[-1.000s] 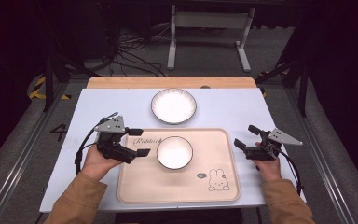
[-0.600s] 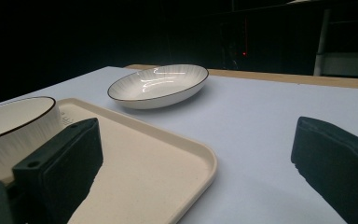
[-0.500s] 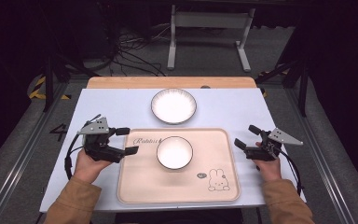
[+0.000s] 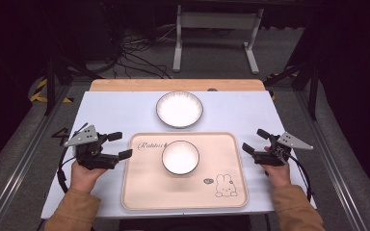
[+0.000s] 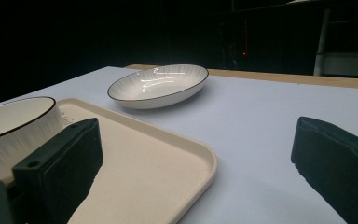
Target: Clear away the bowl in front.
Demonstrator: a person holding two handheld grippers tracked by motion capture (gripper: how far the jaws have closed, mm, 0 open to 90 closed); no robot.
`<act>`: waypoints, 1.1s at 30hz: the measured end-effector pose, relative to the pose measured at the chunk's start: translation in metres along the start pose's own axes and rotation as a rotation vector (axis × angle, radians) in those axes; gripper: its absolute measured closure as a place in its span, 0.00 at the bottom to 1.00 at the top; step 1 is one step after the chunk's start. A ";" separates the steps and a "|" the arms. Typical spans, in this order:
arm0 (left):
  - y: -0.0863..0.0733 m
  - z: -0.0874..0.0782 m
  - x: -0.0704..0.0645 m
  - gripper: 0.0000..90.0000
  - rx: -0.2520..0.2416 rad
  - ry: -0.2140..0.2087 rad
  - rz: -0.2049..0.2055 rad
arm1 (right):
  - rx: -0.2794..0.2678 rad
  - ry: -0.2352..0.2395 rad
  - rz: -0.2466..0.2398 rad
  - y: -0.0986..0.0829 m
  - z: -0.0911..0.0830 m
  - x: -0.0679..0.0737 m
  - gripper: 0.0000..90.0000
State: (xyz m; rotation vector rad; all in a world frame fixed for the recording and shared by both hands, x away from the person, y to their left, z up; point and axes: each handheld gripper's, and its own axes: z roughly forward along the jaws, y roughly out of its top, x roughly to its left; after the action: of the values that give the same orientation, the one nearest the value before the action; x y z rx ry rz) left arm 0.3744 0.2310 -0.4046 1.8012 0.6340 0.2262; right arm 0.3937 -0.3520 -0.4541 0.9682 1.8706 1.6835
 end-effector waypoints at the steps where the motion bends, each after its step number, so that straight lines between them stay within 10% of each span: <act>1: -0.001 -0.002 0.001 0.21 -0.006 0.007 0.004 | 0.000 -0.001 0.000 0.000 0.000 0.000 0.03; 33: -0.062 -0.011 0.008 0.21 -0.062 0.224 -0.083 | 0.002 -0.003 0.004 0.000 0.000 0.000 0.03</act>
State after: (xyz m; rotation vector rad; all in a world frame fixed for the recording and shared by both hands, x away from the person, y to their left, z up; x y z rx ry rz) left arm 0.3570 0.2566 -0.4599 1.6995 0.8494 0.3906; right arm 0.3939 -0.3523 -0.4542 0.9747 1.8700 1.6822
